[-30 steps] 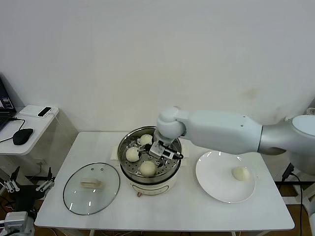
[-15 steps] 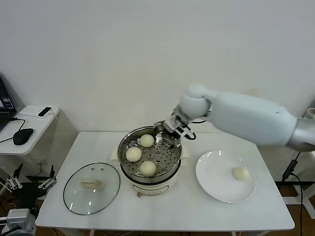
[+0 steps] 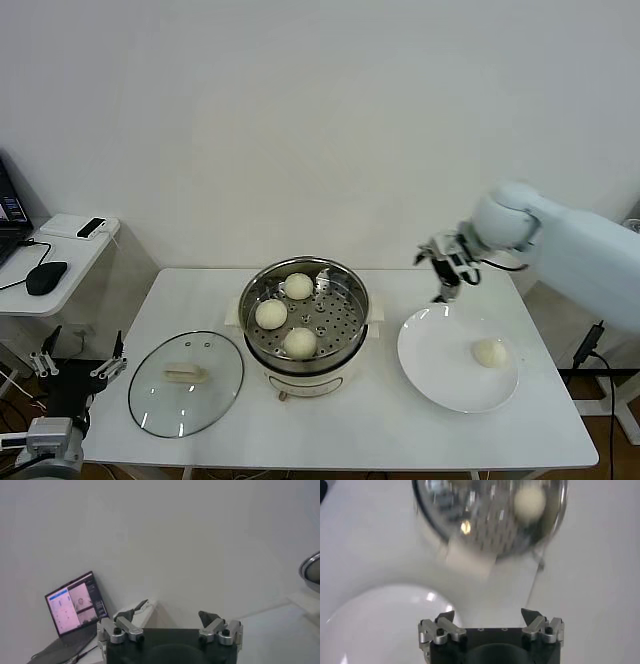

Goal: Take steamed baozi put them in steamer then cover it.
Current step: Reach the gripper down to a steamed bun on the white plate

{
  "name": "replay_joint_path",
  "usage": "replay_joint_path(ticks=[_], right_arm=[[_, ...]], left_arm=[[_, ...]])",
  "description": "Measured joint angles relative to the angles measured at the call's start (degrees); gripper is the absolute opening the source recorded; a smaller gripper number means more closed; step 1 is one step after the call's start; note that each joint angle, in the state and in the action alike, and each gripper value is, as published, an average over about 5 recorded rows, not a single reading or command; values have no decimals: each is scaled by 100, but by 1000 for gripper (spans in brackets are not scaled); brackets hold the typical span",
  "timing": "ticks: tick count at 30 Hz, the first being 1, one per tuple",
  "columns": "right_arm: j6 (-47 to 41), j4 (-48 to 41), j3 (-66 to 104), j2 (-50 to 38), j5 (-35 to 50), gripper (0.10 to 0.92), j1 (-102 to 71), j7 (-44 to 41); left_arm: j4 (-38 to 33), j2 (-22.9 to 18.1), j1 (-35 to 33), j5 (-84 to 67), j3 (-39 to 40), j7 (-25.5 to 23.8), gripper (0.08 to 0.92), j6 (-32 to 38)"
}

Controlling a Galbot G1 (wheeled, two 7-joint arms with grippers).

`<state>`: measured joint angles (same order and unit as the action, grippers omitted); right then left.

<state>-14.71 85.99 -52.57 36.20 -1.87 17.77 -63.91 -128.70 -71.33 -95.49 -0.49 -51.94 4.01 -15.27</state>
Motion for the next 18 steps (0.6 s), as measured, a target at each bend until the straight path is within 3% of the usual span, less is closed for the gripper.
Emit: replay_joint_path(ticks=[8, 18], right_arm=[[128, -169, 1147, -608, -636, 823, -1344, -193], [232, -657, 2391, -647, -1450, 823, -2772, -175]], left_arm=[[11, 50, 12, 61, 99, -3, 823, -21], [3, 83, 19, 92, 95, -4, 823, -58]])
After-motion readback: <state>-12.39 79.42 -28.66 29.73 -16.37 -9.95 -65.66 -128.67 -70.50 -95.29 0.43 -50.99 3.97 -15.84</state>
